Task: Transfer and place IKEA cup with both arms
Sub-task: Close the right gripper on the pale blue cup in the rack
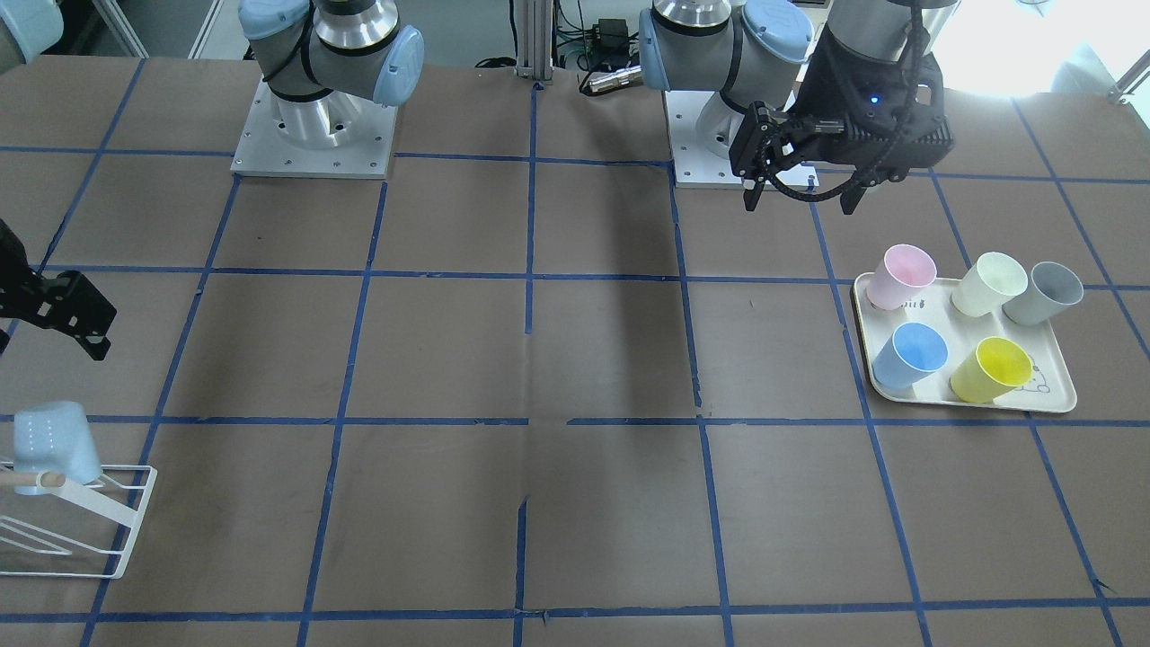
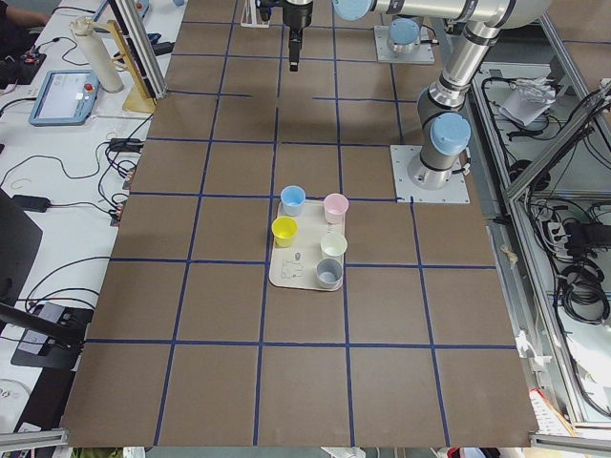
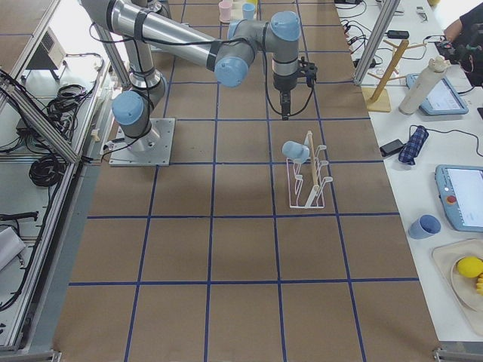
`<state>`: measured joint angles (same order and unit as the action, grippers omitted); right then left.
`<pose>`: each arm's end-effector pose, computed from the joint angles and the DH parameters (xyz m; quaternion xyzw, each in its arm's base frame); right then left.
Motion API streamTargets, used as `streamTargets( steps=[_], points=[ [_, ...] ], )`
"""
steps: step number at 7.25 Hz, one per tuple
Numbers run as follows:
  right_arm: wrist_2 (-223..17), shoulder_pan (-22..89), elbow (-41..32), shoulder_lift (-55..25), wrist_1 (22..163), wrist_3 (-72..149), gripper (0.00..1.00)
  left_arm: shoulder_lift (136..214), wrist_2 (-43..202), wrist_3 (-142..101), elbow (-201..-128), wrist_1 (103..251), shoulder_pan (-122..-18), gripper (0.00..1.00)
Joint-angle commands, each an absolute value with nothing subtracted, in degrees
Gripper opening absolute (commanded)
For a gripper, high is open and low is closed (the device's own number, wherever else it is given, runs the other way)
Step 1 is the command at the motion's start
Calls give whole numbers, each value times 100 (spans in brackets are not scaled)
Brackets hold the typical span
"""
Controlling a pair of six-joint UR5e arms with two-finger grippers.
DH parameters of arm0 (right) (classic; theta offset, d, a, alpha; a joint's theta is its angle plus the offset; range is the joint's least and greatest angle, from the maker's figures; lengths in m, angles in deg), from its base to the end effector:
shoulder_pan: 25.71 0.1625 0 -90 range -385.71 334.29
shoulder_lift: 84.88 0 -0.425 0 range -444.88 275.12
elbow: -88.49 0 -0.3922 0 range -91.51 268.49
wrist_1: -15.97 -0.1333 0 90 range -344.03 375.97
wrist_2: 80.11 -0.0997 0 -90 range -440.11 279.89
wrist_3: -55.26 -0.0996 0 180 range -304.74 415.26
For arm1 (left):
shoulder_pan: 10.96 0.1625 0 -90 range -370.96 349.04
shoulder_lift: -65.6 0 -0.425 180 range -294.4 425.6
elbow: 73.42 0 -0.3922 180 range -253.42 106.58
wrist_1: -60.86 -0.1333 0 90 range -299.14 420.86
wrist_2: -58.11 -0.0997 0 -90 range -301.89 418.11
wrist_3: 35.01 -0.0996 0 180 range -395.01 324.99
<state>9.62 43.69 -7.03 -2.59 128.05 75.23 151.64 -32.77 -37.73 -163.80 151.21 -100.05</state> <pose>-0.0692 -0.5644 0.4108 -0.0053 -0.9970 0.0732 0.0245 -0.1243 -0.4693 0.5172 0.0156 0.9995 -0.0279 0.0086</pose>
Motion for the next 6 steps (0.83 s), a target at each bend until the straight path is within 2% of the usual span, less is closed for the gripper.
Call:
streamTargets(
  steps=[1, 6],
  points=[
    [893, 3927, -748, -664, 13207, 8073, 100, 15156, -3277, -3773, -16386, 15121, -10008, 100],
    [541, 3836, -757, -1271, 13532, 8435, 100, 15156, -3277, -3773, -16377, 15121, -10000, 100]
  ],
)
